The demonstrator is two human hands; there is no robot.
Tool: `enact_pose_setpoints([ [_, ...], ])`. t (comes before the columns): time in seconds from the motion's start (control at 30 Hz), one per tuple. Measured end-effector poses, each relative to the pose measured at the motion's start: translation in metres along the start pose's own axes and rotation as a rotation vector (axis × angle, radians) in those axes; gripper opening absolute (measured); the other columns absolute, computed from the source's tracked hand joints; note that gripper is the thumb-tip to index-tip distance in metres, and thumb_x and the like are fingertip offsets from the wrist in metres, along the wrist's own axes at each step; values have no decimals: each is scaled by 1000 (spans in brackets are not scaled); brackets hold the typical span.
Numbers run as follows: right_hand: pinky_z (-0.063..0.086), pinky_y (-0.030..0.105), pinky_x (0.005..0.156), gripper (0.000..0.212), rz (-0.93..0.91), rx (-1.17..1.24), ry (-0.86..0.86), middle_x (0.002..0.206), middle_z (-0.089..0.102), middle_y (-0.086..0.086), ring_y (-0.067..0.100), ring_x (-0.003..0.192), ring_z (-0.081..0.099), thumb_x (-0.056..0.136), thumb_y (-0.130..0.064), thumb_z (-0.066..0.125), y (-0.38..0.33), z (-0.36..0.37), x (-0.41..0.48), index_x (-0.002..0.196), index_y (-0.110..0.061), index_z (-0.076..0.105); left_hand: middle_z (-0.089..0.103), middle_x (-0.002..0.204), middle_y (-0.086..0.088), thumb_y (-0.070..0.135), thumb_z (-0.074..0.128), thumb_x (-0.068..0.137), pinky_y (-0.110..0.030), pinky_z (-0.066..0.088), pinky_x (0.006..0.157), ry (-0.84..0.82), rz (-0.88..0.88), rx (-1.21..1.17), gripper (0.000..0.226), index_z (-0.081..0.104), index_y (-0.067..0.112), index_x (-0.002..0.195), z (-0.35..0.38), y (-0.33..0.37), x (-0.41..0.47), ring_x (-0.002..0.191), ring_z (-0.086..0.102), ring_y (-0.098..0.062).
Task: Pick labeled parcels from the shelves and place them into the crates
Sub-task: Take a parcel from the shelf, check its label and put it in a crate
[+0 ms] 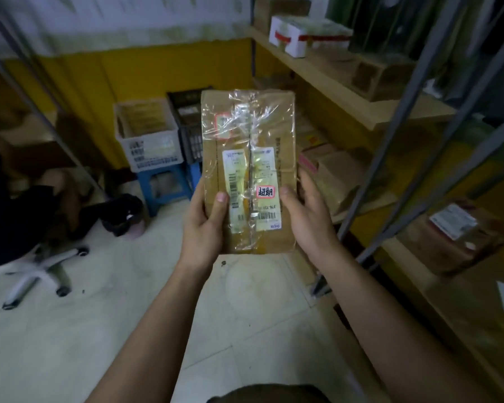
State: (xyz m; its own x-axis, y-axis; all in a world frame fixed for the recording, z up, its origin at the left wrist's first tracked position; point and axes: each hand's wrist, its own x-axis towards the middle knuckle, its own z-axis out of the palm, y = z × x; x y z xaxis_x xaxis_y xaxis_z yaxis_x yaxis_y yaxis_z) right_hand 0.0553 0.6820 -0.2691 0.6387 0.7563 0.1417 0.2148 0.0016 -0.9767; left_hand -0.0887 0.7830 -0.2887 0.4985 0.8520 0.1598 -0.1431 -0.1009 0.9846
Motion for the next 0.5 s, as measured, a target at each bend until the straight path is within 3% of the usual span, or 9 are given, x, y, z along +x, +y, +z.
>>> enact_pose_setpoints([
  [0.17, 52, 49, 102, 37, -55, 15, -118, 126, 69, -11, 10, 118, 64, 97, -25, 60, 2, 24, 34, 131, -37, 57, 69, 126, 0, 23, 48, 107, -49, 55, 99, 123, 9, 76, 35, 51, 17, 142, -31, -13, 19, 116, 67, -19],
  [0.23, 54, 48, 100, 36, -86, 12, -170, 125, 70, -9, 10, 117, 65, 99, -18, 61, 6, 33, 54, 127, -40, 58, 69, 126, 0, 24, 47, 107, -49, 55, 98, 158, 5, 96, 37, 50, 17, 143, -39, -19, 34, 115, 68, -19],
  [0.37, 56, 47, 97, 32, -111, 17, -227, 123, 71, -5, 13, 116, 66, 101, -13, 60, 27, 43, 106, 132, -22, 60, 71, 122, 1, 25, 47, 107, -43, 59, 93, 194, -15, 119, 35, 51, 18, 141, -38, -34, 75, 111, 70, -17],
  [0.5, 53, 50, 101, 32, -71, 84, -249, 125, 70, -1, 17, 119, 65, 99, -10, 61, 50, 44, 175, 127, -24, 62, 72, 117, 7, 26, 49, 104, -42, 60, 91, 176, -4, 165, 31, 55, 23, 134, -30, -45, 138, 107, 71, -16],
])
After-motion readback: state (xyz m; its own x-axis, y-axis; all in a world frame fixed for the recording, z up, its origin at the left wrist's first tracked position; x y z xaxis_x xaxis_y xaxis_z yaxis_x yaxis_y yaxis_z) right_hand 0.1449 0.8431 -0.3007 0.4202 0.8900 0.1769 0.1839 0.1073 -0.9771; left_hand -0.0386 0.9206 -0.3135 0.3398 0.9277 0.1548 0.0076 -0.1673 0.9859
